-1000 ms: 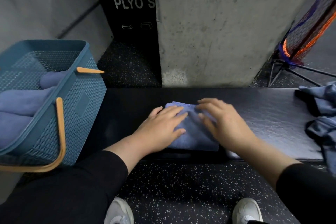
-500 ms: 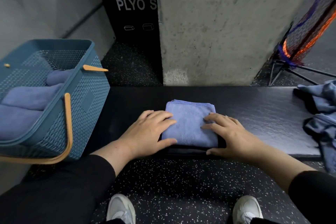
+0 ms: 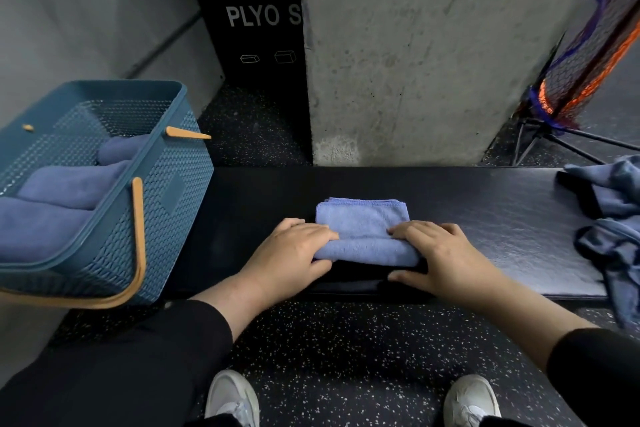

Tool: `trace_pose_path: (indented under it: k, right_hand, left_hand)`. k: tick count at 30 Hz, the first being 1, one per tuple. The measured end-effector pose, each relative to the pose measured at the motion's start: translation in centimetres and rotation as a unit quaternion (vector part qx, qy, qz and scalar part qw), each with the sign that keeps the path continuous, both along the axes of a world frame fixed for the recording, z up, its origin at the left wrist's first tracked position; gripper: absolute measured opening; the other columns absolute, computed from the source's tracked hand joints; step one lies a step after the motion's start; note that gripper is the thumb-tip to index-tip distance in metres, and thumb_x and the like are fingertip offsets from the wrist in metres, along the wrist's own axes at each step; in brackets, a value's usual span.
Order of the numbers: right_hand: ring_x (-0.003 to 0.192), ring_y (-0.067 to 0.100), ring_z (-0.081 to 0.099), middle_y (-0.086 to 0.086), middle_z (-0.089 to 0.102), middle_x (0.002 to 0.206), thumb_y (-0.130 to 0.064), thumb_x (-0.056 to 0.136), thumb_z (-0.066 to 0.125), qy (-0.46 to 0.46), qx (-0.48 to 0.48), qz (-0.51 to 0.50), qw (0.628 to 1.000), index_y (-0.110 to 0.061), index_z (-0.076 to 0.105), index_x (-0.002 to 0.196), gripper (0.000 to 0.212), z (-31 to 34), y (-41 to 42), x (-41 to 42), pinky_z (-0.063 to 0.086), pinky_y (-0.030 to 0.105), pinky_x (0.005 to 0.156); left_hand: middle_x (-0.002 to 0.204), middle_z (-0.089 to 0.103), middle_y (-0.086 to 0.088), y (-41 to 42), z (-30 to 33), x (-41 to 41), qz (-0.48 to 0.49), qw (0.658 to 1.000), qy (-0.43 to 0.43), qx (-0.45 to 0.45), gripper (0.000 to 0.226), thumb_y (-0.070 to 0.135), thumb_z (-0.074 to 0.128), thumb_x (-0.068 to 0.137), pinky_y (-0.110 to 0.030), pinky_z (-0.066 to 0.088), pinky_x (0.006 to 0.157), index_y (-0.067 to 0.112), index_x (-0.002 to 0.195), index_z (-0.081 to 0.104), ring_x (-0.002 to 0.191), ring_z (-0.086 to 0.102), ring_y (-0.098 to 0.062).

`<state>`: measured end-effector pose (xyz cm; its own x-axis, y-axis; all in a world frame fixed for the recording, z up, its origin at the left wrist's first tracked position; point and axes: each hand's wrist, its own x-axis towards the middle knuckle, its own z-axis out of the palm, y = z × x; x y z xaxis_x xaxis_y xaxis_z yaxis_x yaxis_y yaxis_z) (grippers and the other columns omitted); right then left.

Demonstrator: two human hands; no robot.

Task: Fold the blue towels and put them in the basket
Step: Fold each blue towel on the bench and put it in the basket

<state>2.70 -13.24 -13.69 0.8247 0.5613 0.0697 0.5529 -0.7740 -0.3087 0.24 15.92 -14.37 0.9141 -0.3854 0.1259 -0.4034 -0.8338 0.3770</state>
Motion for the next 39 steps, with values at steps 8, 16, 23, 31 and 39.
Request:
trace_pose_path:
  k: [8, 16, 23, 31, 39]
  right_hand:
    - [0.077, 0.003, 0.061, -0.012, 0.067, 0.08, -0.054, 0.091, 0.057, 0.098, 0.088, -0.087, 0.987, -0.036, 0.05, 0.102, 0.022, 3.0, 1.3, 0.0, 0.048, 0.025, 0.069]
    - [0.104, 0.012, 0.058, -0.011, 0.054, 0.122, -0.038, 0.093, 0.064, 0.061, 0.091, -0.112, 0.988, -0.03, 0.061, 0.128, 0.036, 1.2, 2.5, 2.4, 0.046, 0.032, 0.097]
    - [0.118, 0.016, 0.054, -0.006, 0.059, 0.125, -0.046, 0.096, 0.055, 0.149, -0.001, -0.072, 0.986, -0.025, 0.057, 0.136, 0.045, 1.8, 3.1, 4.7, 0.04, 0.028, 0.102]
    - [0.088, 0.013, 0.065, -0.01, 0.067, 0.097, -0.06, 0.079, 0.071, 0.283, -0.027, -0.056, 0.957, -0.032, 0.063, 0.109, 0.042, 3.5, 4.2, 5.8, 0.056, 0.039, 0.083]
    - [0.069, 0.01, 0.056, -0.009, 0.062, 0.077, -0.064, 0.08, 0.066, 0.297, -0.097, -0.061, 0.948, -0.027, 0.06, 0.08, 0.038, 4.2, 5.1, 5.1, 0.044, 0.028, 0.063]
  left_hand:
    - [0.088, 0.07, 0.011, 0.7, 3.0, 0.3, 0.064, 0.967, 0.171, -0.176, 0.009, 0.036, 0.071, 0.088, -0.033, 0.054, 0.081, 0.033, 0.095, 0.065, 0.085, 0.065, -0.006]
    - [0.12, 0.062, 0.016, -1.3, 2.2, 2.9, 0.161, 0.968, 0.125, -0.148, 0.033, 0.039, 0.065, 0.093, -0.033, 0.048, 0.099, 0.036, 0.125, 0.058, 0.111, 0.059, -0.006]
    - [0.134, 0.056, 0.016, -1.7, 3.6, 3.9, 0.086, 0.983, 0.164, -0.018, 0.036, 0.037, 0.047, 0.104, -0.025, 0.026, 0.105, 0.032, 0.139, 0.054, 0.116, 0.04, -0.002]
    - [0.088, 0.044, 0.025, -1.8, 4.2, 3.9, 0.1, 0.977, 0.183, -0.033, 0.026, 0.039, 0.049, 0.103, -0.024, 0.025, 0.091, 0.034, 0.126, 0.06, 0.105, 0.036, -0.008]
    - [0.101, 0.054, 0.018, -2.0, 4.4, 3.2, 0.117, 0.978, 0.171, -0.039, 0.027, 0.04, 0.054, 0.101, -0.027, 0.028, 0.097, 0.03, 0.125, 0.059, 0.104, 0.039, -0.006]
